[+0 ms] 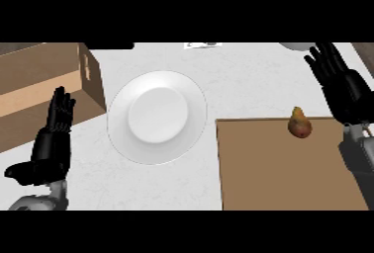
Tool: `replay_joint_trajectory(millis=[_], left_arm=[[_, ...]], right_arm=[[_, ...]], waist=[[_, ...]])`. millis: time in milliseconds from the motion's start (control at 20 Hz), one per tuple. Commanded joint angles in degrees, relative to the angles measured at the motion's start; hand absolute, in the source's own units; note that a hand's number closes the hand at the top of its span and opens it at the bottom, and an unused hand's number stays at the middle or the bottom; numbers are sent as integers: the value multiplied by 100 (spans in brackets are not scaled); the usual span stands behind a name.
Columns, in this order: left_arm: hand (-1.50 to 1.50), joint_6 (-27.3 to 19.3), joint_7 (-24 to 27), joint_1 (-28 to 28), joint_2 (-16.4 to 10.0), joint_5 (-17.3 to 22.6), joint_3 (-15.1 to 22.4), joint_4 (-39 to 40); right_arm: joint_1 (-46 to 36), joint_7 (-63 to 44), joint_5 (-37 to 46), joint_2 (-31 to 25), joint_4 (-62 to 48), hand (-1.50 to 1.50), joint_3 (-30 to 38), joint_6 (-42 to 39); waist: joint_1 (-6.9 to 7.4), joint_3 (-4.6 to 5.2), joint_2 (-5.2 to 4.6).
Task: Pick the pear from the tray and place it in the plate
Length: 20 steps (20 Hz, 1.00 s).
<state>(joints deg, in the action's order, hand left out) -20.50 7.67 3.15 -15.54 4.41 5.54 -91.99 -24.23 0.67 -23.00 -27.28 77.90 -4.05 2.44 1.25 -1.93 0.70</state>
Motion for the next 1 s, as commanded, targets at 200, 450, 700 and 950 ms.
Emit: replay_joint_trajectory(millis=[200,450,700,950], left_arm=[[0,702,-185,-161,-332,124,195,360],[0,1158,-222,-193,-272,318,407,794],[0,1435,256,-48,-173,401,130,1539],[0,1689,76,-179,-357,477,-100,1464]], right_arm=[[-464,-1815,-1788,900,-1622,150,1172,861],[-550,-2299,-502,578,-2521,-150,879,2602],[-1313,-2431,38,819,-2631,-150,595,3383],[-1079,-3322,754,540,-2120,-150,-65,3771]], waist=[[148,181,-253],[94,217,-229],[-86,198,-82],[-133,198,-54]])
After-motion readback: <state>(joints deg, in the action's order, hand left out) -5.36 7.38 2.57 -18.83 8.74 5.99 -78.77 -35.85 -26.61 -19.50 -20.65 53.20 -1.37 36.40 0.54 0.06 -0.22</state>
